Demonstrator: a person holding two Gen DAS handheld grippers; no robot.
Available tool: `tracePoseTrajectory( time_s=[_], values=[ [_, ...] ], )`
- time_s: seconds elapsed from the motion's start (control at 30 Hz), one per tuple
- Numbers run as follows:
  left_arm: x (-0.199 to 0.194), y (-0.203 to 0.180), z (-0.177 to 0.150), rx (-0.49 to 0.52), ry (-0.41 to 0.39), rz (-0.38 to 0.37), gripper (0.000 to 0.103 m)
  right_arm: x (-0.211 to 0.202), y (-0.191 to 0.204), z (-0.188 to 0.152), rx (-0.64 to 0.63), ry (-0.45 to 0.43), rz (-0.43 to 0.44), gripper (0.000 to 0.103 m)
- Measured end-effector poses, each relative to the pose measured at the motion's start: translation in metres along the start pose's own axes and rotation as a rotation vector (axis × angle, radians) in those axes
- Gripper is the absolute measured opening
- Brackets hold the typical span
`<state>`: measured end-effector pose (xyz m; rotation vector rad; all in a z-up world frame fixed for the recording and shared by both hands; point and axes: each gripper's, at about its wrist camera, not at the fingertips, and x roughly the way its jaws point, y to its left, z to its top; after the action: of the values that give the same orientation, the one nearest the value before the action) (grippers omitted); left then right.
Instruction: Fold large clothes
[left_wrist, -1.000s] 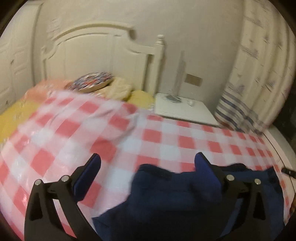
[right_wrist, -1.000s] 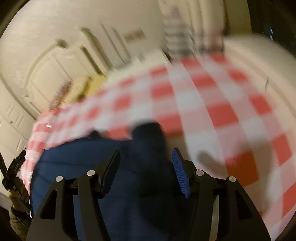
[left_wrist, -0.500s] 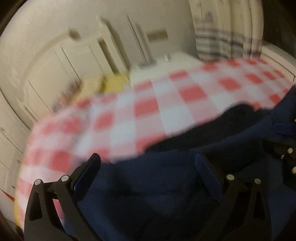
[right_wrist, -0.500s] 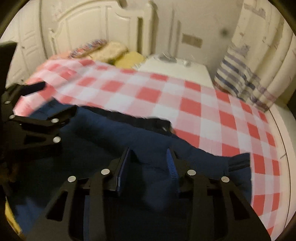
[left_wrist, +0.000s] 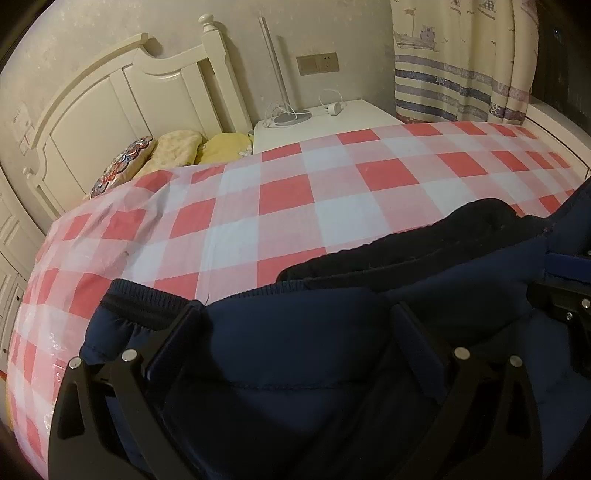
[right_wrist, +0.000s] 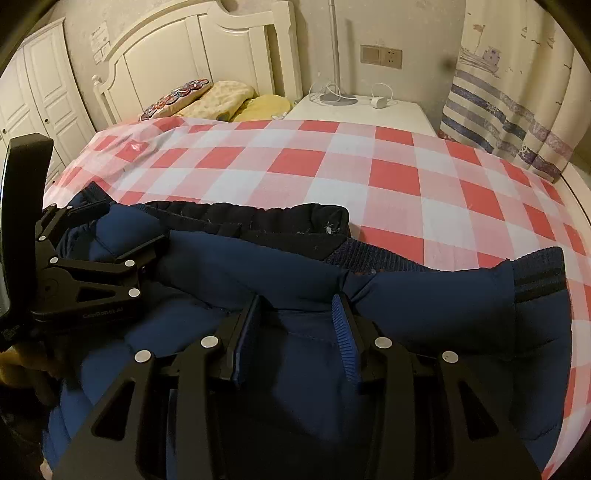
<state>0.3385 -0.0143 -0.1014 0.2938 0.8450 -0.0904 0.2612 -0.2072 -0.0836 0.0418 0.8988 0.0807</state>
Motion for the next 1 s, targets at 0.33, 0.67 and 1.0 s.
tracePoseTrajectory(
  time_s=[0.33, 0.67, 1.0],
  values=[
    [0.003, 0.001, -0.001, -0.021, 0.0, -0.004, 0.101, -0.009, 0.012, 0.006, -0.017, 0.031, -0.072, 0.04],
    [0.003, 0.003, -0.001, -0.043, 0.005, -0.018, 0.101, 0.004, 0.05, 0.011, -0.192, 0.043, -0.052, 0.041],
    [0.005, 0.005, 0.0, -0.072, 0.009, -0.052, 0.101, -0.025, -0.081, -0.004, 0.139, -0.013, -0.144, 0.044]
  ],
)
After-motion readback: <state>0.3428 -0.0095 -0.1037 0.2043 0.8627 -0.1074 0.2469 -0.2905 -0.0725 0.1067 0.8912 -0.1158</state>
